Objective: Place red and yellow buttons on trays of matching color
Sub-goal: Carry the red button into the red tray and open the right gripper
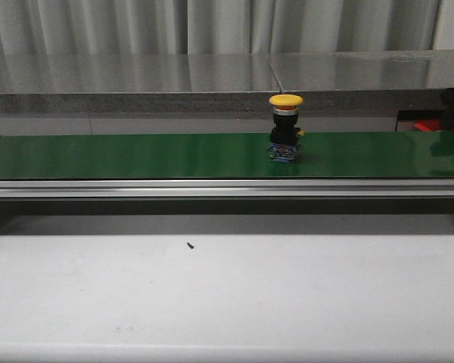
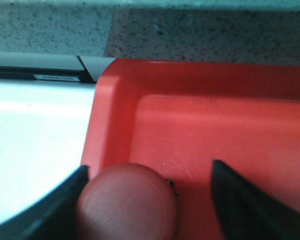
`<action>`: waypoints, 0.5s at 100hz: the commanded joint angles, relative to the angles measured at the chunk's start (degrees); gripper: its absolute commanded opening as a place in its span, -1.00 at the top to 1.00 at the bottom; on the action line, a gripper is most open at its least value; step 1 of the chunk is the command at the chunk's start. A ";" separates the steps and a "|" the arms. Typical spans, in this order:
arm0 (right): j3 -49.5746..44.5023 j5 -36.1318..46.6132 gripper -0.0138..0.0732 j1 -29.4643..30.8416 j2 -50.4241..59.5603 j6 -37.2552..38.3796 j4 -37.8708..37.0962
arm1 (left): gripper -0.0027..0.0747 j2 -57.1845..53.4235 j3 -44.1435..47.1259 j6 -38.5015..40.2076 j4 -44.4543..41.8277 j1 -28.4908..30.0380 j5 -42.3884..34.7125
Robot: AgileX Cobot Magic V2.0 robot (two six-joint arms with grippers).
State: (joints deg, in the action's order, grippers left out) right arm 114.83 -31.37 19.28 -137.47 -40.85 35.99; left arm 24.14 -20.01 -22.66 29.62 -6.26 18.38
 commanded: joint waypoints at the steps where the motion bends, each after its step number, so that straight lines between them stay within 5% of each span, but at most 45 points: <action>1: 2.03 2.67 -0.78 0.43 5.41 -0.15 0.96 | 0.98 0.18 -1.66 0.03 0.81 -0.38 -3.85; 50: 2.03 -9.16 -0.72 0.43 19.45 -0.15 0.50 | 0.98 0.18 -1.66 0.03 0.81 -0.38 -3.85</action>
State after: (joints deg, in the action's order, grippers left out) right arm 114.83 -38.04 19.28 -125.43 -40.85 35.80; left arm 24.14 -20.01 -22.66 29.62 -6.26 18.38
